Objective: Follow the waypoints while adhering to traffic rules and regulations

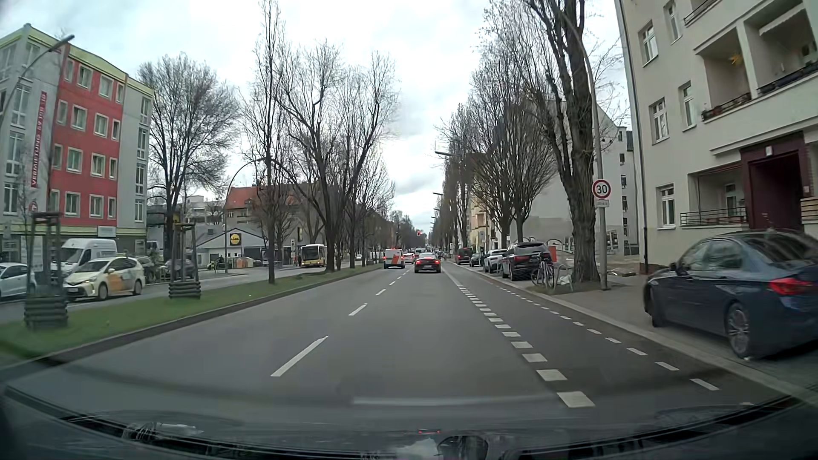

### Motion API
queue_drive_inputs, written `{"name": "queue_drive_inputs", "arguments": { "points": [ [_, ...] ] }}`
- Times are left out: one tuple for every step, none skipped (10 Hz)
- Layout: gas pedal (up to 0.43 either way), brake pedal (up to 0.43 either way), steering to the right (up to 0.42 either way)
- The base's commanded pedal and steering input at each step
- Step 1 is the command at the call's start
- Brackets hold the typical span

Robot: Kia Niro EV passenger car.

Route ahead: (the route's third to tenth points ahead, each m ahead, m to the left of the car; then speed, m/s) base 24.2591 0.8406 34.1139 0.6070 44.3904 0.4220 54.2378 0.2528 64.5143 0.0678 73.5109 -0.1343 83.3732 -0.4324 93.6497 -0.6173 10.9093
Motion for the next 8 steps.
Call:
{"name": "queue_drive_inputs", "arguments": {
  "points": [
    [0.000,0.012,-0.002],
    [0.000,0.012,0.000],
    [0.000,0.012,0.001],
    [0.000,0.030,0.004],
    [0.000,0.061,0.007],
    [0.000,0.073,0.007],
    [0.000,0.079,0.007],
    [0.000,0.085,0.006]
  ]
}}
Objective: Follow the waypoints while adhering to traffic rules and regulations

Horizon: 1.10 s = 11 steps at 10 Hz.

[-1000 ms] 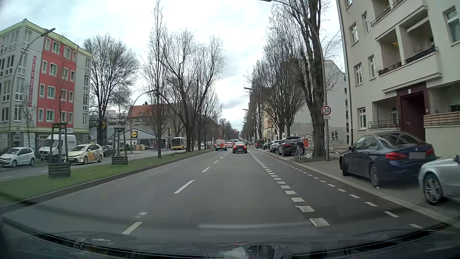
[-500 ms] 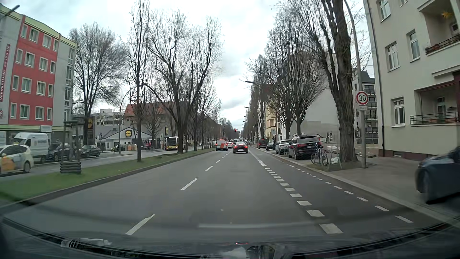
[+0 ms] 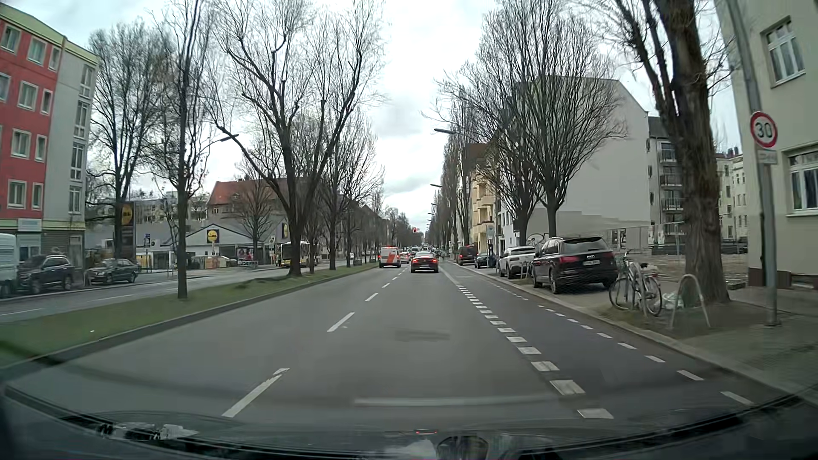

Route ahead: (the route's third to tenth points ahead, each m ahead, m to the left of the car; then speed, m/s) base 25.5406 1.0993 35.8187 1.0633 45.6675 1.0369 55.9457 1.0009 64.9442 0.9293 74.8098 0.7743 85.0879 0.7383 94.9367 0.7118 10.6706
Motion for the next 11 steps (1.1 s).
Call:
{"name": "queue_drive_inputs", "arguments": {
  "points": [
    [0.000,0.091,0.006],
    [0.000,0.091,0.006],
    [0.000,0.091,0.006],
    [0.000,0.091,0.006],
    [0.000,0.098,0.005],
    [0.000,0.110,0.005],
    [0.000,0.116,0.004],
    [0.000,0.116,0.002],
    [0.000,0.134,0.002],
    [0.000,0.140,0.000],
    [0.000,0.146,-0.001]
  ]
}}
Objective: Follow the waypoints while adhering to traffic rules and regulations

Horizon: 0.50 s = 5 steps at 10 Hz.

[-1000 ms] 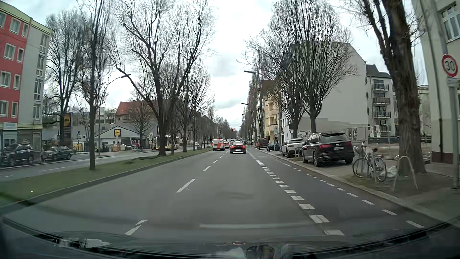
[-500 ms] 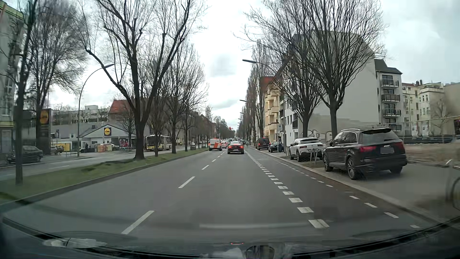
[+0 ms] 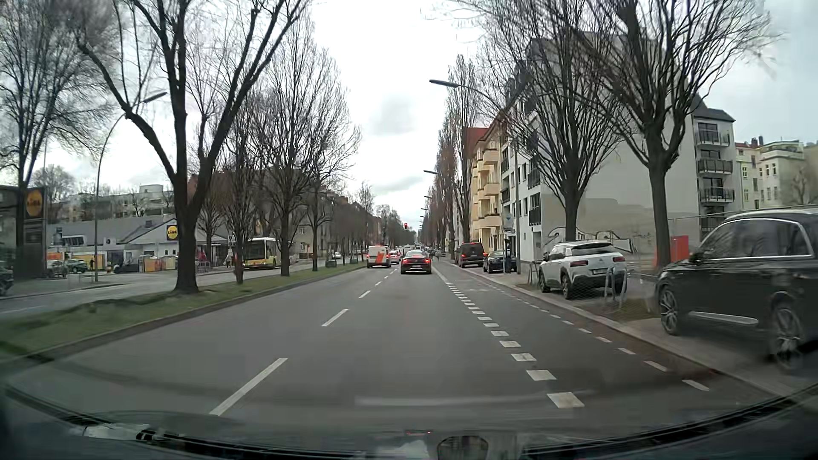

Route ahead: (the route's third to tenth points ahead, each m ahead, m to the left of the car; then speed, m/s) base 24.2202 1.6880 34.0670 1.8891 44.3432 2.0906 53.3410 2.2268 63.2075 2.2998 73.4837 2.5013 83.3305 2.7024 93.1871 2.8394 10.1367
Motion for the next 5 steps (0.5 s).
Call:
{"name": "queue_drive_inputs", "arguments": {
  "points": [
    [0.000,0.152,-0.003],
    [0.000,0.152,-0.006],
    [0.000,0.159,-0.006],
    [0.000,0.165,-0.005],
    [0.000,0.171,-0.005]
  ]
}}
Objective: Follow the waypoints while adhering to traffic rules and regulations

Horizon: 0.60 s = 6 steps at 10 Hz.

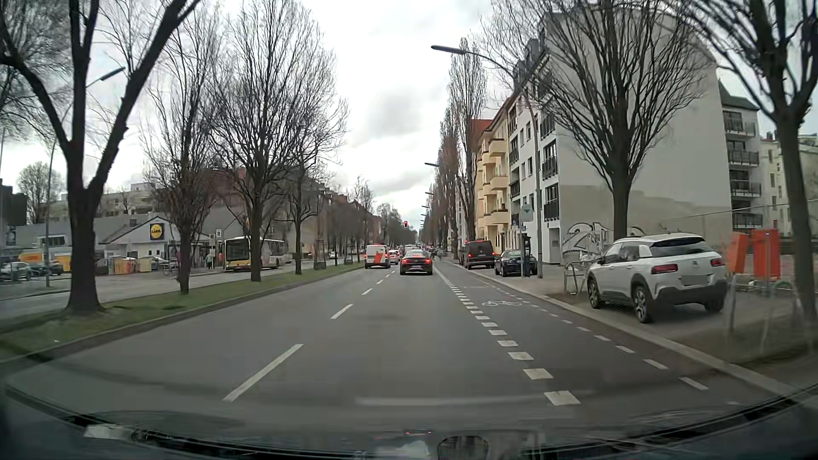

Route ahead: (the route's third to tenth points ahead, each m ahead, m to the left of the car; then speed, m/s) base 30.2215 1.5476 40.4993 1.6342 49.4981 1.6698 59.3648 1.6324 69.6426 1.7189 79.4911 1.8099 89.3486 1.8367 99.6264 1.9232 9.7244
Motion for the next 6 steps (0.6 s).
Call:
{"name": "queue_drive_inputs", "arguments": {
  "points": [
    [0.000,0.177,-0.005],
    [0.000,0.183,-0.004],
    [0.000,0.183,-0.004],
    [0.000,0.189,-0.003],
    [0.000,0.189,-0.003],
    [0.000,0.189,-0.003]
  ]
}}
